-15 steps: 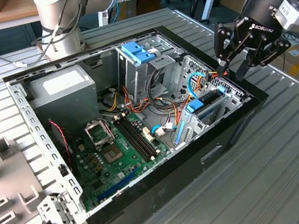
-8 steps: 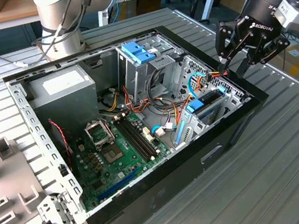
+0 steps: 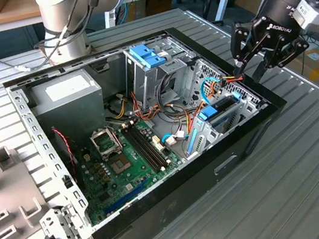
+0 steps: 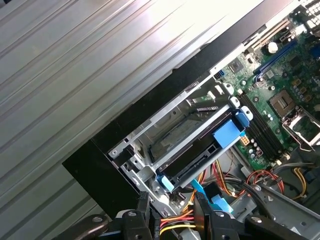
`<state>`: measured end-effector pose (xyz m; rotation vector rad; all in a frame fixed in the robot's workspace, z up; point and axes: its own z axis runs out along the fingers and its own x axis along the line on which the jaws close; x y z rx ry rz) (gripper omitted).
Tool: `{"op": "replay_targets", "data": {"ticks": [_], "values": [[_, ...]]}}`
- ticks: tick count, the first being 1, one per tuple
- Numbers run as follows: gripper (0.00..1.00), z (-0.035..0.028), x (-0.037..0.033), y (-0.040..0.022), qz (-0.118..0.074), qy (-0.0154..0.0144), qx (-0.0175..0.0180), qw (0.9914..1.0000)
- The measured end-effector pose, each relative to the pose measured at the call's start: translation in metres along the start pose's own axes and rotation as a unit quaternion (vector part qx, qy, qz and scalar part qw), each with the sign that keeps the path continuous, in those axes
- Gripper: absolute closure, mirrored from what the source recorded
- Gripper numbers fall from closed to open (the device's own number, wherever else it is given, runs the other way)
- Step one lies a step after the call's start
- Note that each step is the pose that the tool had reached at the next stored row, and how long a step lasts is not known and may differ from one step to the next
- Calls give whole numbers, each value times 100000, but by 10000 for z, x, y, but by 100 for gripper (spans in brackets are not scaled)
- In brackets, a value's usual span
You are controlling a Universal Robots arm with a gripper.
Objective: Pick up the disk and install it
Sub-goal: 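Insert the first disk wire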
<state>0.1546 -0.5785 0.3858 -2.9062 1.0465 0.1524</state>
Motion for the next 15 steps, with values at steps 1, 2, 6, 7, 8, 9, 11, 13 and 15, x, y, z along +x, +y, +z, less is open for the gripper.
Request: {"op": "replay_targets", "data": {"ticks": [1, 2, 6, 7, 8, 9, 11, 13, 15], "values": [[52, 4, 5, -7, -1, -9, 10, 100000], [52, 7, 9, -12, -2, -12, 11, 100000], [52, 25, 32, -42, 1, -14, 11, 100000], [52, 30, 39, -51, 0, -14, 9, 100000], [52, 34, 43, -56, 1, -13, 11, 100000], [52, 36, 47, -61, 0, -11, 7, 100000], [52, 46, 58, -77, -1, -9, 7, 100000], [52, 55, 69, -91, -2, -14, 9, 100000], [52, 69, 79, -107, -1, -15, 13, 100000]]}}
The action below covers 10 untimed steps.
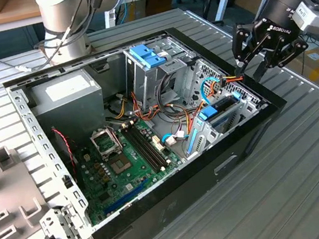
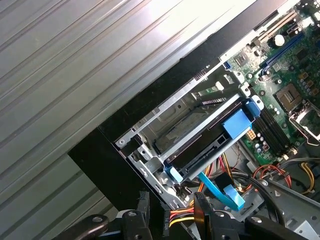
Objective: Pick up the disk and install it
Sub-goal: 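Insert the first disk wire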
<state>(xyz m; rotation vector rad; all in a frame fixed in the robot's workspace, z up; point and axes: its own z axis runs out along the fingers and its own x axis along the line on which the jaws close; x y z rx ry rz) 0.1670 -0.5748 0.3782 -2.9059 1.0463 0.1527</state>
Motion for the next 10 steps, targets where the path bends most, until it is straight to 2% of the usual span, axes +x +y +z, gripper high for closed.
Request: {"op": "replay_targets", "data": {"ticks": [6, 9, 10], "values": [[52, 34, 24, -36, 256, 5, 27, 100000], [52, 70, 48, -61, 2823, 38, 302, 99960], [52, 77, 60, -87, 2847, 36, 309, 99959]]}}
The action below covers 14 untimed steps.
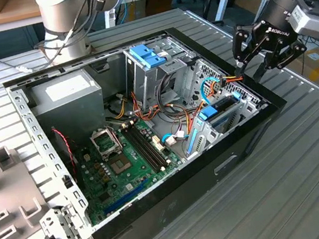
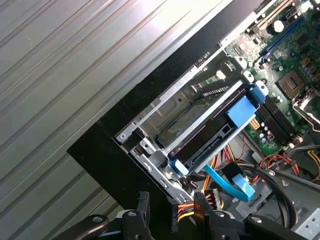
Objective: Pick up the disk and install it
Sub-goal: 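Insert the first disk wire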
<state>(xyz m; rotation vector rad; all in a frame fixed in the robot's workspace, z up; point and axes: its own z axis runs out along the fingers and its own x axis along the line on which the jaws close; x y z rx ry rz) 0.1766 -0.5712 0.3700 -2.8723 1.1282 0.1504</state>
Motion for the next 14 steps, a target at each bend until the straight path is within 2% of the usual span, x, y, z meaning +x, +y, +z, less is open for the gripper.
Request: {"op": "replay_targets", "data": {"ticks": [2, 4, 14], "values": [[52, 11, -3, -47, 0, -2, -7, 100000], [52, 23, -4, -64, 2, -11, -3, 100000], [52, 98, 28, -91, -5, -7, -11, 100000]]}}
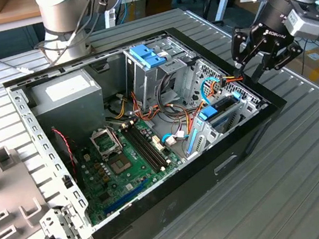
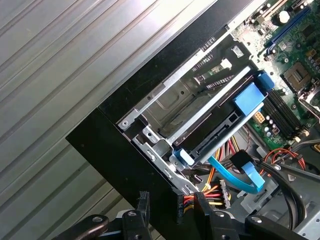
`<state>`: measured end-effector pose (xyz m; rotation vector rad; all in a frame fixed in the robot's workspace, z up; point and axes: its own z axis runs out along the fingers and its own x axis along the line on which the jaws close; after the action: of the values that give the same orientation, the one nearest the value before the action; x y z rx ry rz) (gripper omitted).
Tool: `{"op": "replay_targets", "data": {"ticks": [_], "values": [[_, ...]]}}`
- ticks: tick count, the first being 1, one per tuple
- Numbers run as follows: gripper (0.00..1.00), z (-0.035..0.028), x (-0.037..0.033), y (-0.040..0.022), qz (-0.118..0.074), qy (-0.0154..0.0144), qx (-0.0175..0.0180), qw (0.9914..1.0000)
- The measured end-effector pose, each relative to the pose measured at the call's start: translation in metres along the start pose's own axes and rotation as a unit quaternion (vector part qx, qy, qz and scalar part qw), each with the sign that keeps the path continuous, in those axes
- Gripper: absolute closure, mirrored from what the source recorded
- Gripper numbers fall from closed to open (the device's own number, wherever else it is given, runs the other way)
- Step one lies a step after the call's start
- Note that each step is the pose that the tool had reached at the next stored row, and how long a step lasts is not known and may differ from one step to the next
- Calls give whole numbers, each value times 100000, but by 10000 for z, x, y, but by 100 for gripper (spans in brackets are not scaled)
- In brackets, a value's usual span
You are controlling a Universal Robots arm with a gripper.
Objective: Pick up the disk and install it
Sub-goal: 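Insert the first disk wire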
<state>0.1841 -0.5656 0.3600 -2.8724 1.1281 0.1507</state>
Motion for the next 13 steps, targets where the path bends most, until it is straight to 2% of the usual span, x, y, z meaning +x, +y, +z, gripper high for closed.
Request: {"op": "replay_targets", "data": {"ticks": [13], "values": [[52, 10, 1, 0, 3, -1, 2, 100000]]}}
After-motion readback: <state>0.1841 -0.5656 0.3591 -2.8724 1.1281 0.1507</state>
